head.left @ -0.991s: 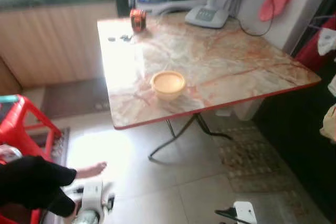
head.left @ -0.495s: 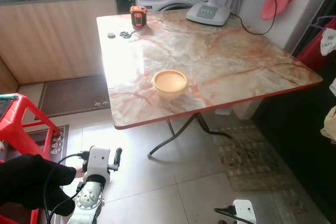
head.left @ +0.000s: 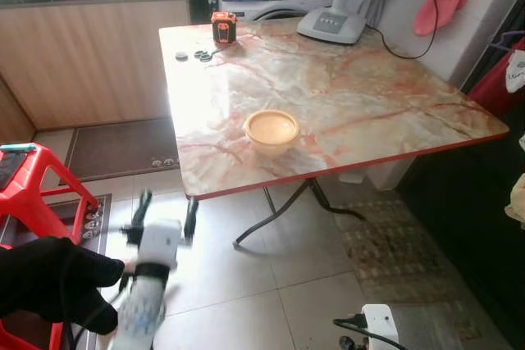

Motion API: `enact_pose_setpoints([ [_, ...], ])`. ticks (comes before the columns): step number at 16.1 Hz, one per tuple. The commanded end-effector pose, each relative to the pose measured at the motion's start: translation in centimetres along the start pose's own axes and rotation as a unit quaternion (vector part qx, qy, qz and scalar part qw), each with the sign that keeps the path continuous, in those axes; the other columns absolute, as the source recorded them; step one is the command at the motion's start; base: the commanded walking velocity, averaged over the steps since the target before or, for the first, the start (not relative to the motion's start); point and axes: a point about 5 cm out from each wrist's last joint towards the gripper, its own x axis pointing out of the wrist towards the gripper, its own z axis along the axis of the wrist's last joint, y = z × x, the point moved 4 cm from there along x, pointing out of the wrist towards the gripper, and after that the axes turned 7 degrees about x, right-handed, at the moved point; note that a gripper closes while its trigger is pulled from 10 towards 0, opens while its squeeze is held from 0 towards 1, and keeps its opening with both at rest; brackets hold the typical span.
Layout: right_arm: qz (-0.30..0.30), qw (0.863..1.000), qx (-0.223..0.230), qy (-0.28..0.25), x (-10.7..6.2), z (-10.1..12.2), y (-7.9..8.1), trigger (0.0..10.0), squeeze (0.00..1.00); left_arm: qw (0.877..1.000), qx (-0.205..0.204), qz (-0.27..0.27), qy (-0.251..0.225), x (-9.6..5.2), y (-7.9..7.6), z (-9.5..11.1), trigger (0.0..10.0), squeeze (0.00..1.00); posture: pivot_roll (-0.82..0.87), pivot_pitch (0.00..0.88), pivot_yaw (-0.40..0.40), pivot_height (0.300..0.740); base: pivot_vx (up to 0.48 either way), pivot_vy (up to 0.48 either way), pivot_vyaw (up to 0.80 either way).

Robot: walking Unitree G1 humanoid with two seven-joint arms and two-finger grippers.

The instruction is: Restocking fridge

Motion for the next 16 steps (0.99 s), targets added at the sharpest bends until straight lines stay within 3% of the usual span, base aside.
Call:
enact_pose_setpoints([
  [1, -0.003, 1.0, -0.005, 0.0, 0.0, 0.2, -0.3, 10.0, 0.0, 1.0, 0.002, 0.006, -0.02, 0.9, 0.4, 1.5, 10.0, 0.0, -0.07, 0.0, -0.055, 0.74, 0.0, 0.0, 0.0],
  [3, -0.004, 1.0, -0.008, -0.005, 0.1, 0.7, -0.2, 10.0, 0.0, 0.999, -0.015, -0.007, -0.035, 2.7, 0.3, 2.9, 10.0, 0.0, -0.06, 0.0, -0.058, 0.74, 0.0, 0.0, 0.0],
  [9, -0.01, 1.0, -0.006, -0.008, 0.1, 1.0, -0.3, 10.0, 0.0, 0.999, -0.054, 0.002, -0.006, 2.8, 0.4, 2.1, 10.0, 0.0, -0.04, 0.0, -0.073, 0.74, 0.0, 0.0, 0.0],
  [12, -0.012, 1.0, -0.01, -0.004, 0.0, 0.8, -0.6, 10.0, 0.0, 0.996, -0.094, -0.001, -0.012, 3.6, 0.7, 3.0, 10.0, 0.0, 0.0, 0.0, -0.106, 0.74, 0.0, 0.0, 0.0],
  [16, -0.028, 1.0, 0.002, -0.005, -0.1, 0.4, -1.1, 10.0, 0.0, 0.995, -0.098, -0.004, -0.005, 3.0, 0.8, 2.7, 10.0, 0.0, -0.01, 0.0, -0.098, 0.74, 0.0, 0.0, 0.0],
])
